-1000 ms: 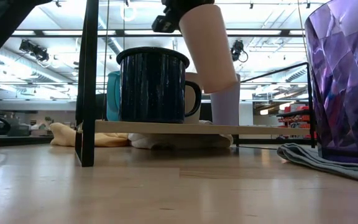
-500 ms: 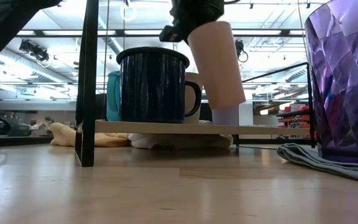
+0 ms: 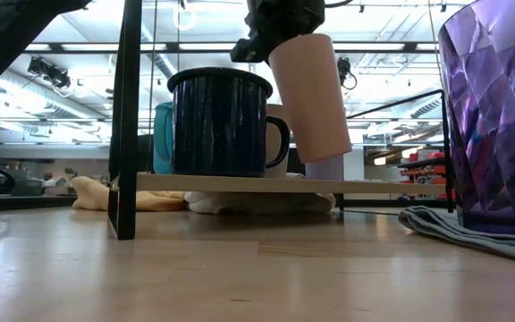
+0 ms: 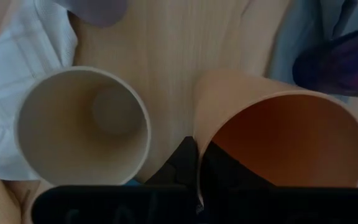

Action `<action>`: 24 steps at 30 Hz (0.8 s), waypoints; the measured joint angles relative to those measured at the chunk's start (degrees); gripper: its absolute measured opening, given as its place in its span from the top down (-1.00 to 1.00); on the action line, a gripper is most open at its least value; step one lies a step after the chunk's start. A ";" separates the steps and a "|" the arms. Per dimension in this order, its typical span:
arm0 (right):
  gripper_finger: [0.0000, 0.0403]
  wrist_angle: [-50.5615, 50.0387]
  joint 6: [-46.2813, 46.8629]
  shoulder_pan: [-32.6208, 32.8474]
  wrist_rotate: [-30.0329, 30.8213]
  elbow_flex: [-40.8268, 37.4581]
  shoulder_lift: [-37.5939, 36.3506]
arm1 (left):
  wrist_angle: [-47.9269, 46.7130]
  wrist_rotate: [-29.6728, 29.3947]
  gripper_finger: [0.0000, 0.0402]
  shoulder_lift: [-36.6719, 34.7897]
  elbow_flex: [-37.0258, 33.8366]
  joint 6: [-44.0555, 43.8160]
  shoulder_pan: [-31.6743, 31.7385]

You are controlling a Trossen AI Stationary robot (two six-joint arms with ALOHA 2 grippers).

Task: Stack small to large cups/mugs on shelf
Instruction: Align the orange cup with the white cup on the shelf

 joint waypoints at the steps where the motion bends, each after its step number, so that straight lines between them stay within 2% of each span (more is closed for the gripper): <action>1: 0.44 0.00 0.00 0.00 0.00 0.00 0.00 | -0.02 0.00 0.96 0.00 0.00 0.19 0.00; 24: 0.44 0.00 -0.13 0.00 0.00 0.00 0.00 | -2.07 -2.07 0.96 0.00 0.00 1.76 0.51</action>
